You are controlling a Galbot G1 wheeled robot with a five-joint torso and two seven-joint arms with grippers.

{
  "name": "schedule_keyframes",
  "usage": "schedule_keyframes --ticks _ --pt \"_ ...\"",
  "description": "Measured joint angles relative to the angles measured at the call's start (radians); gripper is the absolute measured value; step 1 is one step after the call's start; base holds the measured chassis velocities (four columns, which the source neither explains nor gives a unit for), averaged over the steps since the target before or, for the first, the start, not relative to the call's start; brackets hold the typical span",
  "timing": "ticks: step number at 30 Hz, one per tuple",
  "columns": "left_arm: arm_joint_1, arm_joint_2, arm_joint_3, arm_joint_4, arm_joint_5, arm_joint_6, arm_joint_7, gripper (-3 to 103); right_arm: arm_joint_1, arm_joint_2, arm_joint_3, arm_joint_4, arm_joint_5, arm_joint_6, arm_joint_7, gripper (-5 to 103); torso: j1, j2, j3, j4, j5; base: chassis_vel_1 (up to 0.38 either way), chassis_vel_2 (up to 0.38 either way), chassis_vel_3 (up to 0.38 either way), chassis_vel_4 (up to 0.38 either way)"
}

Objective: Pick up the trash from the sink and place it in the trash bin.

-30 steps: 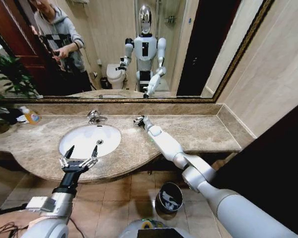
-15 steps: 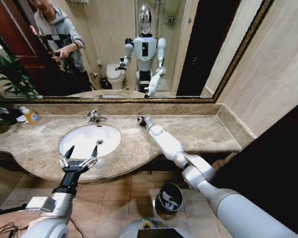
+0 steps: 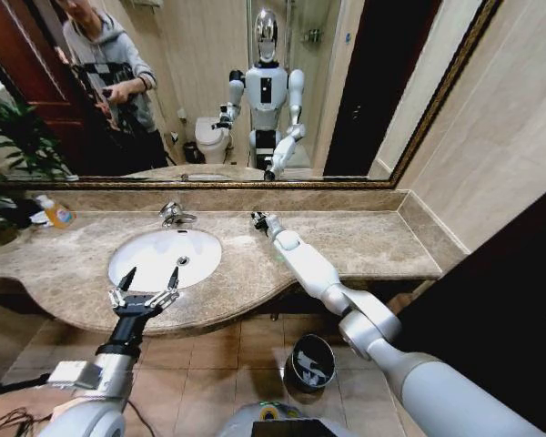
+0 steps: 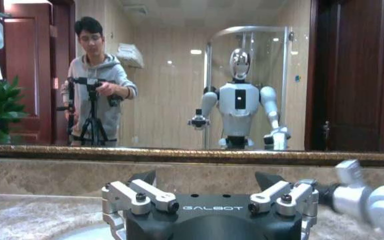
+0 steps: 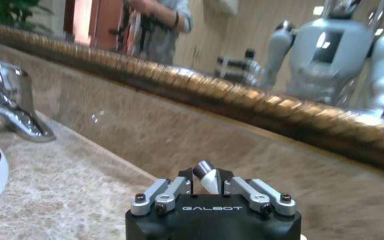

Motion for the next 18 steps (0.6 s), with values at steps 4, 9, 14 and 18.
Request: schedule_keyframes --ticks 4,9,14,18 --pt "0.0 0.0 0.0 0.0 0.0 0.0 0.0 100 -0.146 -0.154 0.065 0.29 0.044 -0.054 0.019 20 0.0 0.0 0.0 0.0001 0.0002 0.0 0.0 0.0 0.0" --pt "0.0 0.0 0.0 0.0 0.0 0.0 0.0 100 -0.401 -0.345 0.236 0.619 0.151 -0.056 0.03 20 0.0 0.0 0.0 -0.0009 0.0001 0.0 0.0 0.0 0.0" --pt "0.0 0.0 0.0 0.0 0.0 0.0 0.001 100 -0.597 -0.425 0.337 0.767 0.223 -0.018 0.031 20 0.0 0.0 0.0 -0.0006 0.001 0.0 0.0 0.0 0.0" --pt "0.0 0.0 0.0 0.0 0.0 0.0 0.0 100 -0.76 -0.428 0.488 0.809 0.231 0.054 -0.002 20 0.0 0.0 0.0 -0.0005 0.0 0.0 0.0 0.0 0.0"
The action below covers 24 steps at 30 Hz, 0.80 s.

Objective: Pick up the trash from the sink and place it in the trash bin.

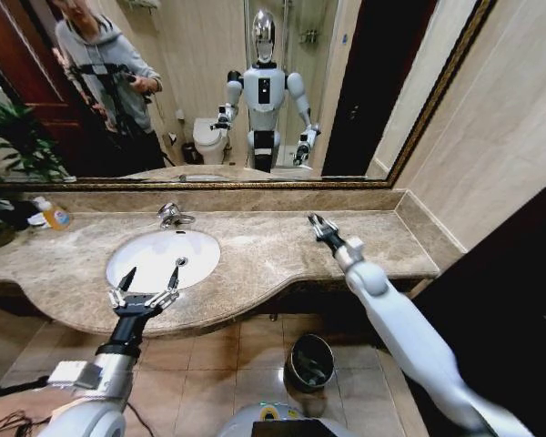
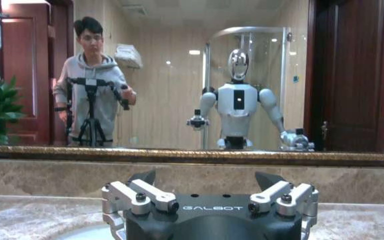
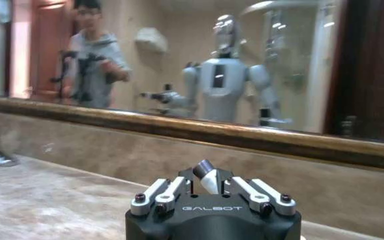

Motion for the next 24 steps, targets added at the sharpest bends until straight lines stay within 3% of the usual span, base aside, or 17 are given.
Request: schedule_keyframes --ticks 3,6,8,13,15,19,21,24 --pt "0.0 0.0 0.0 0.0 0.0 0.0 0.0 100 -0.155 0.044 0.133 0.028 -0.015 0.059 -0.003 20 0.0 0.0 0.0 0.0002 0.0003 0.0 0.0 0.0 0.0" --pt "0.0 0.0 0.0 0.0 0.0 0.0 0.0 100 -0.254 0.071 0.19 0.061 -0.023 0.077 -0.004 20 0.0 0.0 0.0 0.0003 0.0005 0.0 0.0 0.0 0.0" --pt "0.0 0.0 0.0 0.0 0.0 0.0 0.0 100 -0.408 0.112 0.253 0.115 -0.031 0.104 -0.014 20 0.0 0.0 0.0 0.0 0.0 0.0 0.0 0.0 0.0" --pt "0.0 0.0 0.0 0.0 0.0 0.0 0.0 100 -0.612 0.185 0.278 0.153 -0.041 0.164 -0.016 20 0.0 0.0 0.0 -0.0002 -0.0002 0.0 0.0 0.0 0.0" --pt "0.0 0.0 0.0 0.0 0.0 0.0 0.0 100 -0.678 0.239 0.242 0.105 -0.1 0.215 -0.015 20 0.0 0.0 0.0 -0.0002 -0.001 0.0 0.0 0.0 0.0" --pt "0.0 0.0 0.0 0.0 0.0 0.0 0.0 100 -0.668 0.292 0.17 -0.018 -0.145 0.241 -0.015 20 0.0 0.0 0.0 0.0001 -0.0003 0.0 0.0 0.0 0.0" --pt "0.0 0.0 0.0 0.0 0.0 0.0 0.0 100 -0.591 0.301 0.097 -0.208 -0.165 0.247 -0.006 20 0.0 0.0 0.0 0.0002 -0.0004 0.0 0.0 0.0 0.0" --pt "0.0 0.0 0.0 0.0 0.0 0.0 0.0 100 -0.516 0.322 0.079 -0.358 -0.208 0.258 -0.014 20 0.0 0.0 0.0 0.0005 -0.0002 0.0 0.0 0.0 0.0"
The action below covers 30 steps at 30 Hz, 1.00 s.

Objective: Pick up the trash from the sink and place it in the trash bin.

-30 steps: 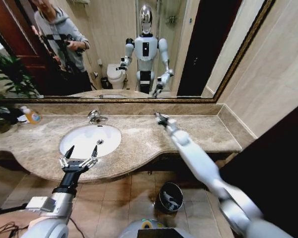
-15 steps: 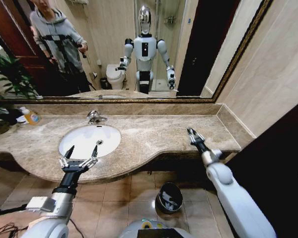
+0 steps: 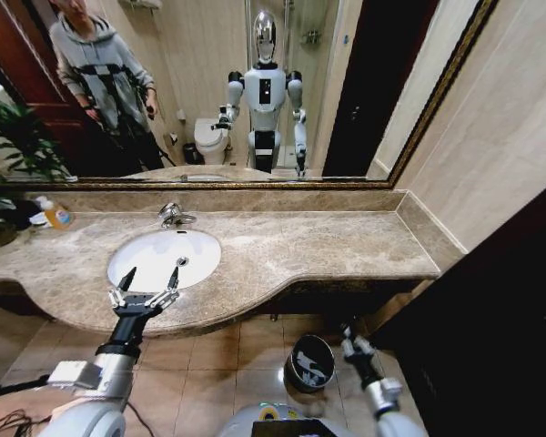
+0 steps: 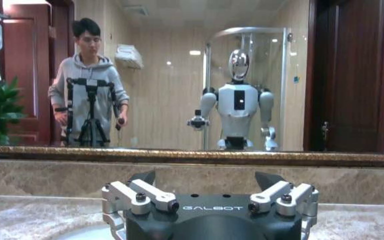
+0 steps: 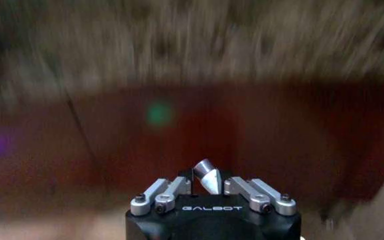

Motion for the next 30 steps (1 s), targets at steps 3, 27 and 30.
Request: schedule_keyframes --ticks 3,27,30 --pt "0.0 0.0 0.0 0.0 0.0 0.0 0.0 100 0.105 0.033 -0.016 -0.212 -0.046 0.017 -0.015 20 0.0 0.0 0.0 -0.0001 0.0005 0.0 0.0 0.0 0.0" --pt "0.0 0.0 0.0 0.0 0.0 0.0 0.0 100 0.536 0.124 -0.014 -0.973 -0.327 0.185 0.046 47 0.0 0.0 0.0 -0.0004 -0.0001 0.0 0.0 0.0 0.0" --pt "0.0 0.0 0.0 0.0 0.0 0.0 0.0 100 0.525 0.12 -0.013 -0.958 -0.327 0.187 0.053 52 0.0 0.0 0.0 -0.0004 0.0 0.0 0.0 0.0 0.0"
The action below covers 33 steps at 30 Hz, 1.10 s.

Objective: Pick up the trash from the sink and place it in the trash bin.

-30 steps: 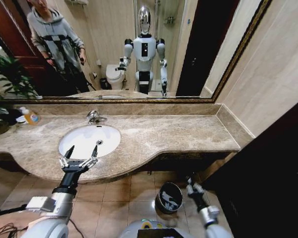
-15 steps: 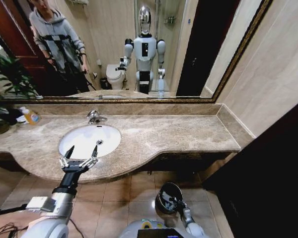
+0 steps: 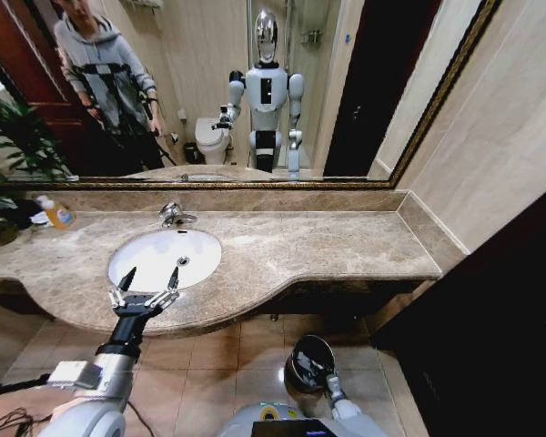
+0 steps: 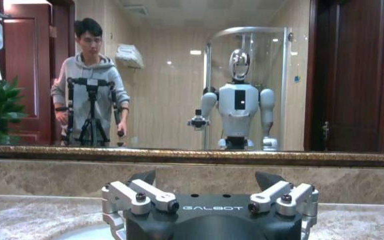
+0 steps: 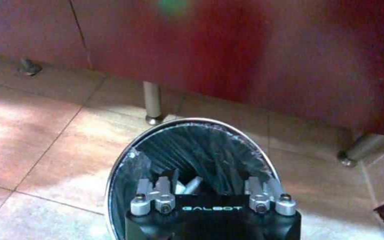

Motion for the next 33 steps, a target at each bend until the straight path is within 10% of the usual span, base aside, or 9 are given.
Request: schedule_keyframes --ticks 7,14,23,33 --pt "0.0 0.0 0.0 0.0 0.0 0.0 0.0 100 -0.122 -0.053 0.014 0.268 0.028 -0.004 0.061 79 0.0 0.0 0.0 0.0 0.0005 0.0 0.0 0.0 0.0" --pt "0.0 0.0 0.0 0.0 0.0 0.0 0.0 100 -0.454 -0.122 0.136 0.948 0.261 -0.273 0.111 100 0.0 0.0 0.0 0.0003 -0.0011 0.0 0.0 0.0 0.0" --pt "0.0 0.0 0.0 0.0 0.0 0.0 0.0 100 -0.724 0.007 0.362 1.574 0.347 -0.321 0.042 100 0.0 0.0 0.0 -0.0003 -0.0005 0.0 0.0 0.0 0.0" --pt "0.0 0.0 0.0 0.0 0.0 0.0 0.0 100 -0.56 0.077 0.379 1.79 0.397 -0.457 0.014 100 0.0 0.0 0.0 0.0004 0.0 0.0 0.0 0.0 0.0"
